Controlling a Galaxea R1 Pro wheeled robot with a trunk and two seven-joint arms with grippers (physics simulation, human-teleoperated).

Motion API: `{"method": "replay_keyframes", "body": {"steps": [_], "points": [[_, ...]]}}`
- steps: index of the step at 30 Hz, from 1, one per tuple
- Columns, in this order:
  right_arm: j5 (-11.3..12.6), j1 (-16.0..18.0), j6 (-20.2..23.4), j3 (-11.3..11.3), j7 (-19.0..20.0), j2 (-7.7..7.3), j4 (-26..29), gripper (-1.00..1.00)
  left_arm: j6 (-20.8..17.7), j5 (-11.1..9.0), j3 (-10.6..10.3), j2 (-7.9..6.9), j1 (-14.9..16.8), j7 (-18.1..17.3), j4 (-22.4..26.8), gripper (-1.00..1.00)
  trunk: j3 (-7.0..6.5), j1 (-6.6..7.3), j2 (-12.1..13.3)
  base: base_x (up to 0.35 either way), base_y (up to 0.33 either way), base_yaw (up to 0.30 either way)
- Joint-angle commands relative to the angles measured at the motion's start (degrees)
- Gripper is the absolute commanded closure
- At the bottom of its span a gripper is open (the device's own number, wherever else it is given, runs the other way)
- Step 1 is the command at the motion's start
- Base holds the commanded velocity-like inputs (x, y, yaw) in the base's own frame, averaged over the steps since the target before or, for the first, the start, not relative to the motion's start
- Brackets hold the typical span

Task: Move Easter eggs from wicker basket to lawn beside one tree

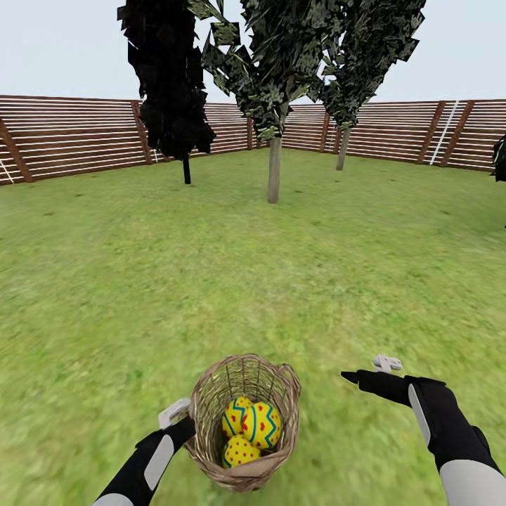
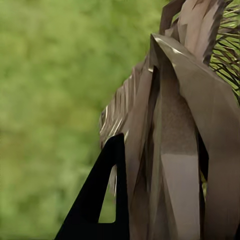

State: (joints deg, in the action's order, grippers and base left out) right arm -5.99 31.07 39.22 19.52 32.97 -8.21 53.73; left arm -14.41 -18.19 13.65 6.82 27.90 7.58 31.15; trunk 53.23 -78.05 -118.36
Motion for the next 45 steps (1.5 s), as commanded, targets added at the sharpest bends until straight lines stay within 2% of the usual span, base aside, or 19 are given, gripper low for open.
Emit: {"method": "replay_keyframes", "body": {"steps": [1,38,45], "points": [[-0.6,0.0,0.2,0.2,0.6,0.01,0.1,-1.00,-0.4,-0.6,0.2,0.05,0.0,0.2,0.0,1.00,0.06,0.00,0.0,0.000,0.000,0.000],[-0.5,0.0,0.1,0.1,0.4,0.39,0.0,-1.00,-0.4,-0.6,0.1,0.21,0.0,0.2,0.3,1.00,-6.58,8.12,14.8,0.000,0.000,0.000],[-0.5,0.0,0.1,0.1,0.3,0.48,0.0,-1.00,-0.7,-0.6,0.0,0.21,0.0,0.1,3.2,1.00,-7.84,9.66,17.6,0.000,0.000,0.000]]}}
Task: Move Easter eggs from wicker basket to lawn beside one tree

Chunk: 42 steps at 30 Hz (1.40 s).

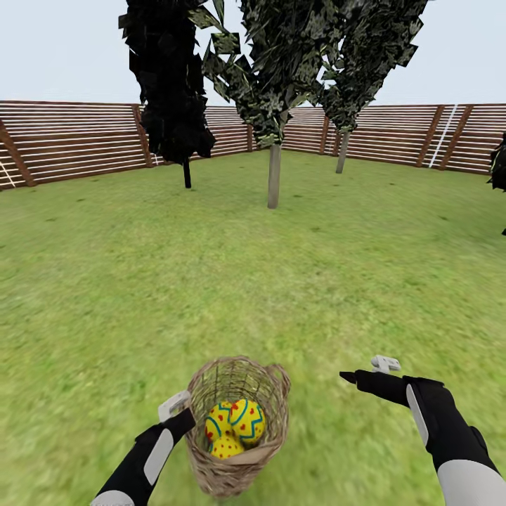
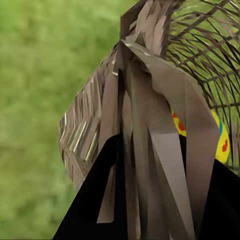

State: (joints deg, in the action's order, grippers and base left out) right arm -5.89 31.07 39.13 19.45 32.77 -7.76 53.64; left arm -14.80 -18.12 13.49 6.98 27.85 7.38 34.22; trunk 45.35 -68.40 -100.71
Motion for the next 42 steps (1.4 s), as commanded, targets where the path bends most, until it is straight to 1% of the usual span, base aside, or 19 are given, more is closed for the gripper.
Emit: {"method": "replay_keyframes", "body": {"steps": [1,12,27,32,37,42], "points": [[-0.6,0.0,0.2,0.2,0.5,0.03,0.1,-1.00,-0.4,-0.7,0.1,0.05,0.0,0.3,0.6,1.00,-0.13,0.23,0.4,0.000,0.000,0.000],[-0.7,0.0,0.2,0.2,0.6,-0.26,0.1,-1.00,-1.2,-0.8,0.1,0.14,0.0,0.4,6.2,1.00,-2.11,2.65,4.8,0.000,0.000,0.000],[-0.7,0.0,0.2,0.2,0.6,-0.30,0.1,-1.00,-1.3,-0.9,-0.2,0.20,0.0,0.3,7.2,1.00,-4.80,5.94,10.8,0.000,0.000,0.000],[-0.7,0.0,0.2,0.2,0.6,-0.21,0.1,-1.00,-2.3,-0.8,-0.2,0.14,0.0,0.4,7.3,1.00,-5.70,7.04,12.8,0.000,0.000,0.000],[-0.6,0.0,0.1,0.2,0.6,-0.15,0.1,-1.00,-2.3,-0.9,-0.2,0.11,0.0,0.4,7.2,1.00,-6.60,8.14,14.8,0.094,0.000,0.000],[-0.6,0.0,0.1,0.2,0.6,-0.13,0.1,-1.00,-2.2,-0.9,-0.1,0.05,0.0,0.3,7.2,1.00,-6.60,8.14,14.8,0.316,0.000,0.000]]}}
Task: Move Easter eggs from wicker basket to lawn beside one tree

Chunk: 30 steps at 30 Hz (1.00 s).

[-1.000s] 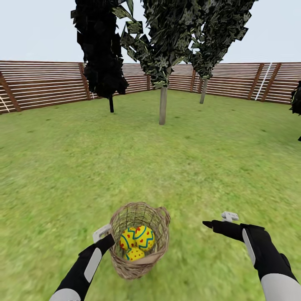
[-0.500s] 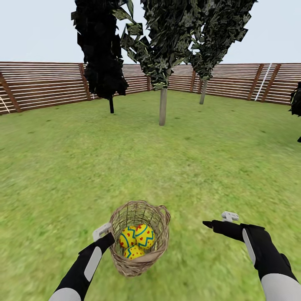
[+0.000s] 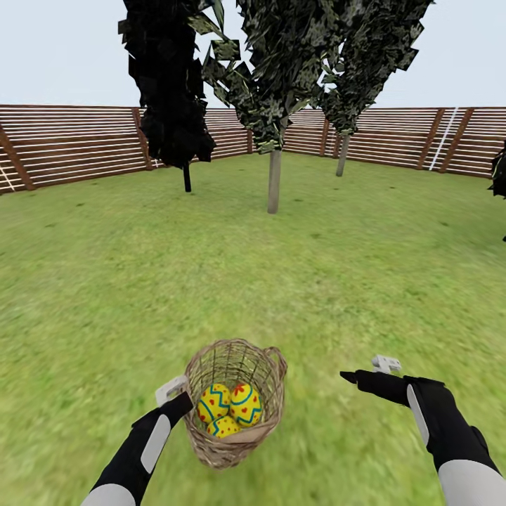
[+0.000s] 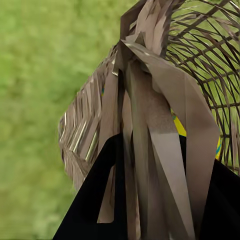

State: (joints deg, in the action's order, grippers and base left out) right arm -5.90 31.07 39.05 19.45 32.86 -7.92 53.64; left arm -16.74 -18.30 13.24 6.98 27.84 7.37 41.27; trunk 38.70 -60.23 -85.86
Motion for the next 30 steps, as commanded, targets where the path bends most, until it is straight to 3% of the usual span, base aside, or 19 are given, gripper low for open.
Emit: {"method": "replay_keyframes", "body": {"steps": [1,15,17,20,30], "points": [[-0.6,0.0,0.2,0.2,0.5,0.05,0.1,-1.00,-0.3,-0.7,0.1,0.05,0.0,0.3,0.2,1.00,0.05,-0.03,0.0,0.329,0.000,0.000],[-0.6,0.0,0.2,0.2,0.5,0.13,0.1,-1.00,-0.2,-0.8,0.2,0.05,0.0,0.2,0.4,1.00,0.05,-0.03,0.0,0.329,0.000,0.000],[-0.6,0.0,0.2,0.2,0.5,0.11,0.1,-1.00,-0.2,-3.3,0.1,-0.06,0.0,0.2,1.0,1.00,0.05,-0.03,0.0,0.151,0.000,0.000],[-0.6,0.0,0.2,0.2,0.5,0.10,0.1,-1.00,-0.2,-4.8,0.1,-0.25,0.1,0.3,1.3,1.00,-0.49,0.63,1.2,0.019,0.000,0.000],[-0.9,0.0,0.0,0.3,0.2,-0.44,-3.7,-1.00,-0.3,-5.0,0.0,-0.21,0.0,0.3,1.0,1.00,-2.28,2.82,5.2,0.000,0.000,0.000]]}}
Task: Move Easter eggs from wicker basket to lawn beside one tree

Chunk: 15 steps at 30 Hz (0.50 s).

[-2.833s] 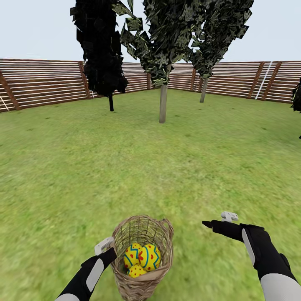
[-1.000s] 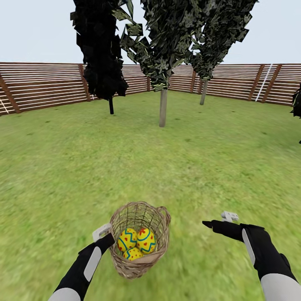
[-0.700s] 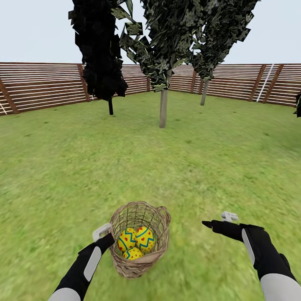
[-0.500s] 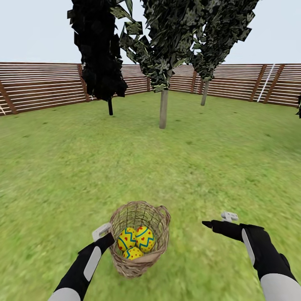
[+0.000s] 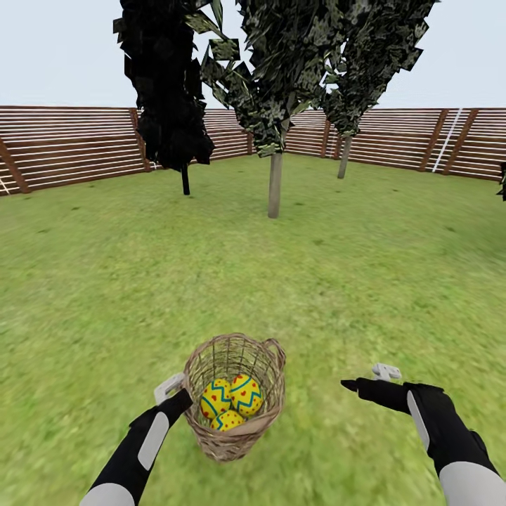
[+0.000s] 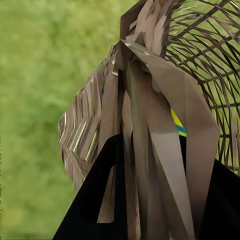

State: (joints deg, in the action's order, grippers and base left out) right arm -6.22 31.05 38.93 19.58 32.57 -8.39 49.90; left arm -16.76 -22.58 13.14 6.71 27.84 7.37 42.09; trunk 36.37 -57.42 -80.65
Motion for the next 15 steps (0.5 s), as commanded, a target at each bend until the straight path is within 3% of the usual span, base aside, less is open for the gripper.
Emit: {"method": "replay_keyframes", "body": {"steps": [1,5,10,15], "points": [[-0.9,-0.1,0.1,0.2,0.2,-0.19,-0.1,-1.00,-0.3,-0.7,0.1,0.05,0.0,0.3,0.1,1.00,-0.13,0.23,0.4,0.000,0.000,0.000],[-1.1,-1.0,-2.0,0.2,-0.3,-1.53,-1.3,-1.00,-0.3,-0.7,0.1,0.19,0.0,0.3,0.0,1.00,-0.85,1.11,2.0,0.000,0.000,0.000],[-1.2,-1.1,-4.8,0.2,-0.7,-1.54,-4.2,-1.00,-0.3,-0.7,0.1,0.23,0.0,0.3,0.0,1.00,-1.75,2.20,4.0,0.000,0.000,0.000],[-2.2,-1.1,-10.3,0.1,-1.9,-1.61,-13.9,-1.00,-0.3,-0.8,0.1,0.23,0.0,0.3,-0.2,1.00,-2.65,3.30,6.0,0.000,0.000,0.000]]}}
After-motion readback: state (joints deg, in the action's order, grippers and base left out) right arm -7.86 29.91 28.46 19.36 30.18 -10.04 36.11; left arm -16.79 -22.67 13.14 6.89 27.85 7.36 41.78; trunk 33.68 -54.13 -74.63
